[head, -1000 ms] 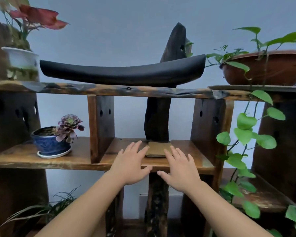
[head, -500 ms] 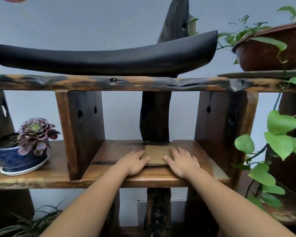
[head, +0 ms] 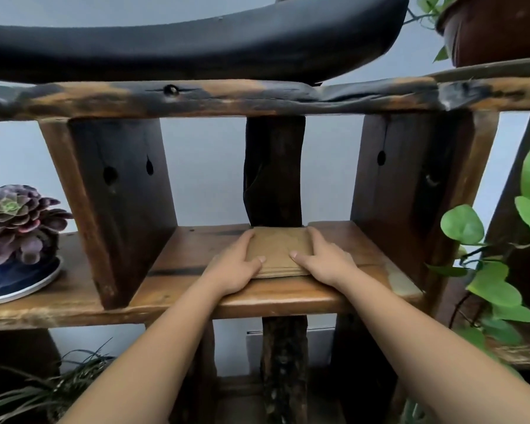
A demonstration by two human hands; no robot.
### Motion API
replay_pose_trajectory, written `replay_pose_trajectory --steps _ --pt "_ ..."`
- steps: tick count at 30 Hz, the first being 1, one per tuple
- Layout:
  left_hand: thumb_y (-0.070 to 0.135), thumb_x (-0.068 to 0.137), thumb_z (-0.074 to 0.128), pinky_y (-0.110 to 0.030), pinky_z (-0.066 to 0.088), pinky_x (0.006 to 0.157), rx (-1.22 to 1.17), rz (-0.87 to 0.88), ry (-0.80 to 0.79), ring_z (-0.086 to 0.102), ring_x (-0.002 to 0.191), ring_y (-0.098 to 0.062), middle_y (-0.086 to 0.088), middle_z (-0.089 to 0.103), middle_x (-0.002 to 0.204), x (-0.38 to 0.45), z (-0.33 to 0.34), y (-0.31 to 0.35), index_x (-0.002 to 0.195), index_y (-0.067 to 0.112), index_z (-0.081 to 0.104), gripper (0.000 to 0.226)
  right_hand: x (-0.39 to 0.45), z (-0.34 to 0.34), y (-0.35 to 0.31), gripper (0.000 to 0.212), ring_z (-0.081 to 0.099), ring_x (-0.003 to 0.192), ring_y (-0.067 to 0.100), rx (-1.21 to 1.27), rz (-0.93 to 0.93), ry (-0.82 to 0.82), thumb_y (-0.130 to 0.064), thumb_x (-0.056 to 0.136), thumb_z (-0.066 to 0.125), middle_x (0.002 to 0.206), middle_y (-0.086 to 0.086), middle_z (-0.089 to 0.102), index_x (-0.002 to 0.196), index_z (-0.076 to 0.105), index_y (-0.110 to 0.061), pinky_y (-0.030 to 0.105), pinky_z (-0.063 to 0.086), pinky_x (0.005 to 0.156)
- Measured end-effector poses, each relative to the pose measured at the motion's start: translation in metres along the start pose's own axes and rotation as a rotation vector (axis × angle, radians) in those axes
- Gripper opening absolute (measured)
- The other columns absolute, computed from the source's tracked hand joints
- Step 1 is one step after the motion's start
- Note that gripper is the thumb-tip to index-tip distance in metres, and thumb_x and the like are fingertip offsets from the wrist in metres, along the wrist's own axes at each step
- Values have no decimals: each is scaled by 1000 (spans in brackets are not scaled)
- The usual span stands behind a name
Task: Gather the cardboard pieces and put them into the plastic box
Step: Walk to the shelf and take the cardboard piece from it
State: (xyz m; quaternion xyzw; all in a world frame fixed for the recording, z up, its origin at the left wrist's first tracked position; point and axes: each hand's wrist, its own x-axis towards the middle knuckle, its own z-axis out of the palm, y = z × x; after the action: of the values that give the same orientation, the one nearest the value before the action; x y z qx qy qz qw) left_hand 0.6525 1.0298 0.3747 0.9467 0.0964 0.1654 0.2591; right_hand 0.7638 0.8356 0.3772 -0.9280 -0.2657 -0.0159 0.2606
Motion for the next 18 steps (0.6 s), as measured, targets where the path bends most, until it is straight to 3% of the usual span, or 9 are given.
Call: replay_pose_trajectory --steps 5,10,14,16,18 --pt "39 86 63 -24 27 99 -127 97 78 35 132 -17 1 30 151 -4 1 1 149 31 17 78 -9 -4 1 91 41 132 24 220 -118 93 -55 76 66 152 1 33 150 16 -33 39 36 103" --pt "34 83 69 -23 24 102 -160 159 174 30 132 -10 3 25 150 -9 2 3 150 29 13 87 -15 -2 1 108 31 137 18 316 -185 237 -40 69 83 155 -1 23 151 14 -26 27 25 105" --pt "33 80 71 -24 26 101 -107 200 265 33 126 -7 8 25 145 -13 4 7 146 37 11 89 -16 -1 -2 121 32 138 21 320 -149 255 -36 65 87 154 3 32 153 3 -25 33 27 110" --pt "30 79 71 -27 32 97 -78 211 299 42 121 -15 10 26 137 -13 5 8 143 39 12 88 -18 0 -3 115 38 135 21 298 -163 291 -33 67 86 149 2 39 151 9 -24 32 31 107" --pt "28 79 72 -30 37 95 -68 193 308 47 116 -19 10 25 132 -12 6 8 141 38 14 86 -20 1 -3 94 45 128 20 244 -225 324 -32 69 83 138 2 46 144 26 -21 29 35 101"
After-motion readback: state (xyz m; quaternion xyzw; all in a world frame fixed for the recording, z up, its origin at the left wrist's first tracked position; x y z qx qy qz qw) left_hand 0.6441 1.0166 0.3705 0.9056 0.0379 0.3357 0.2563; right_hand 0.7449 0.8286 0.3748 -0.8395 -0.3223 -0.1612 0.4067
